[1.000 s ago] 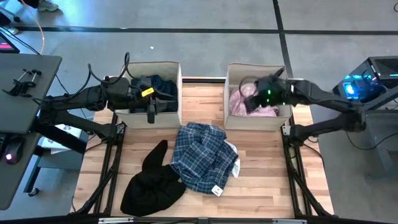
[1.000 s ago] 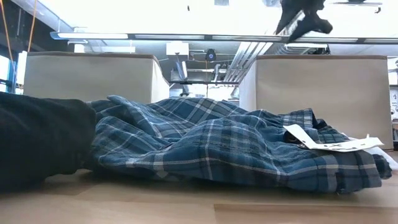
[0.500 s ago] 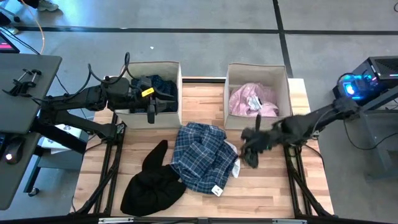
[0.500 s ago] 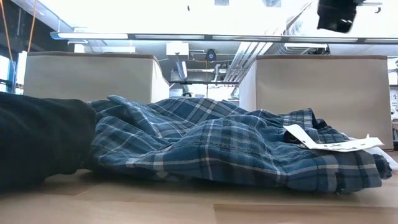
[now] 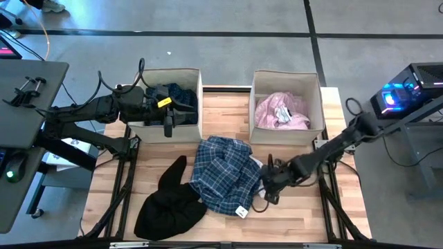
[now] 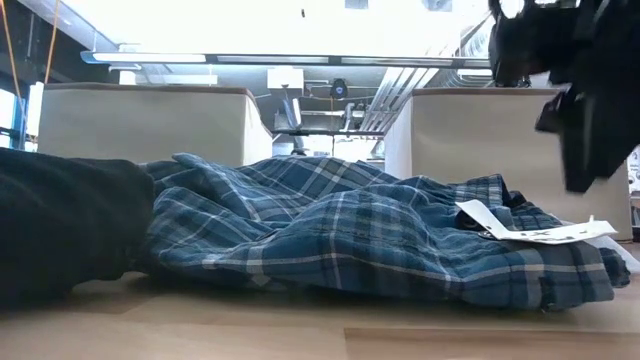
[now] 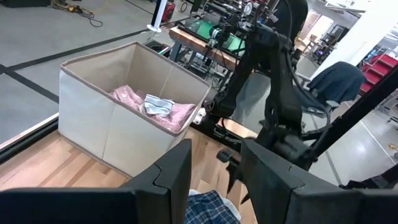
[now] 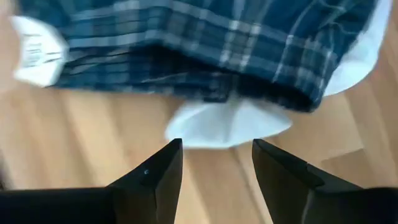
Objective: Sort clothes
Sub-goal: Put the white sock into the right laundry bin
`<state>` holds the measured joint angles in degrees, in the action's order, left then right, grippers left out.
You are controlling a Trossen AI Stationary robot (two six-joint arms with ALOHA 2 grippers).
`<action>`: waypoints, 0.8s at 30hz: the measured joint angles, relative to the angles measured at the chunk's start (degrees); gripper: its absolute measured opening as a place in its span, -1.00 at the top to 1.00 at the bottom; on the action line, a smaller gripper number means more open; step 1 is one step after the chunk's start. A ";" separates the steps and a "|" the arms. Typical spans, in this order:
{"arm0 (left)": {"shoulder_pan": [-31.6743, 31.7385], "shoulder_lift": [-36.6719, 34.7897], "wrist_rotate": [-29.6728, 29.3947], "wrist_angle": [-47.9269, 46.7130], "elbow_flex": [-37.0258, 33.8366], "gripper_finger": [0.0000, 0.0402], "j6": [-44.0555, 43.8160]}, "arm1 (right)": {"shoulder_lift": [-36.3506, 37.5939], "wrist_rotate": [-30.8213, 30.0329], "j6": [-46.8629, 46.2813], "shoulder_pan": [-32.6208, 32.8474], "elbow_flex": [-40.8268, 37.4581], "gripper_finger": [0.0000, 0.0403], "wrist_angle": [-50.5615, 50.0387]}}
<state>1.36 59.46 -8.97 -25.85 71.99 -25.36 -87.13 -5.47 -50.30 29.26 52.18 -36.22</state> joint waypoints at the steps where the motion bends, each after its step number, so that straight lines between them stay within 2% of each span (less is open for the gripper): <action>1: -0.02 0.00 -0.02 0.00 0.00 0.37 0.00 | -1.15 -0.78 0.22 -0.02 0.00 0.10 0.62; 4: -0.02 0.00 -0.15 0.00 0.00 0.37 0.00 | -4.60 -1.42 0.17 -0.62 0.00 0.12 2.74; 7: -0.02 0.00 -0.37 -0.01 0.00 0.37 0.00 | -7.76 -0.37 -0.80 -1.37 0.00 0.23 3.93; 15: -0.01 0.01 -0.39 -0.03 0.00 0.37 0.00 | -10.56 7.37 -3.52 -2.23 0.22 0.93 4.62; 20: -0.02 0.00 -0.42 -0.04 0.00 0.37 0.00 | -5.81 14.89 -1.85 -1.28 0.62 0.91 4.11; 24: -0.02 0.00 -0.42 -0.02 0.00 0.37 0.02 | 0.30 22.77 -2.57 -1.09 0.74 0.98 5.21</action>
<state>1.34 59.47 -9.39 -25.87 71.99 -25.35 -86.83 17.30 -52.87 28.16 52.93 -31.01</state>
